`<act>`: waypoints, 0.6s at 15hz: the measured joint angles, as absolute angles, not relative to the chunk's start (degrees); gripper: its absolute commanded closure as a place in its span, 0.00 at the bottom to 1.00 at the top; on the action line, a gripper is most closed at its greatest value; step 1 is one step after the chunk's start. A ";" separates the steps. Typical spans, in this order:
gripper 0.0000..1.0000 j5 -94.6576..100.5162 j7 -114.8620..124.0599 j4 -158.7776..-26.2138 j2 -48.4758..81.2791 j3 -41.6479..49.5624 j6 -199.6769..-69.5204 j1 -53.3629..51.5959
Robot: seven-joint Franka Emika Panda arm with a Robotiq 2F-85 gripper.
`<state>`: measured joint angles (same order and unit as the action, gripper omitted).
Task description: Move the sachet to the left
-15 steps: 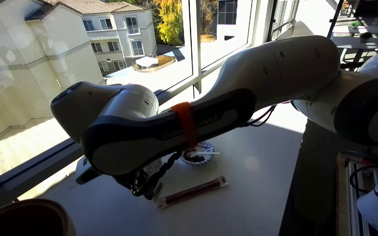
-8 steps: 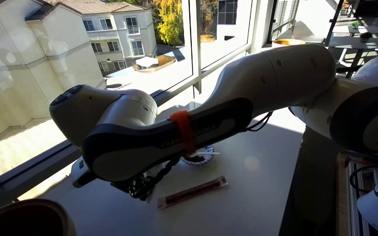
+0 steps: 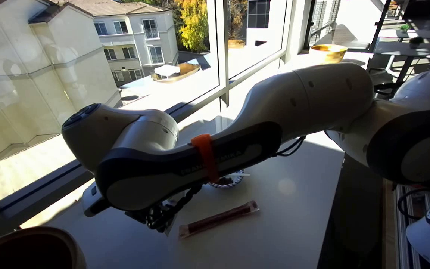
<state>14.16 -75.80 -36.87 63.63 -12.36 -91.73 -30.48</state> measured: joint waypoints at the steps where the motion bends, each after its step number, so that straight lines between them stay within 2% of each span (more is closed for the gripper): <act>1: 1.00 13.90 -75.80 -36.26 64.15 -12.36 -91.72 -30.48; 9: 1.00 8.32 -75.78 -32.88 67.37 -12.37 -83.18 -30.31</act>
<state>8.32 -75.78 -32.88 67.37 -12.37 -83.18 -30.31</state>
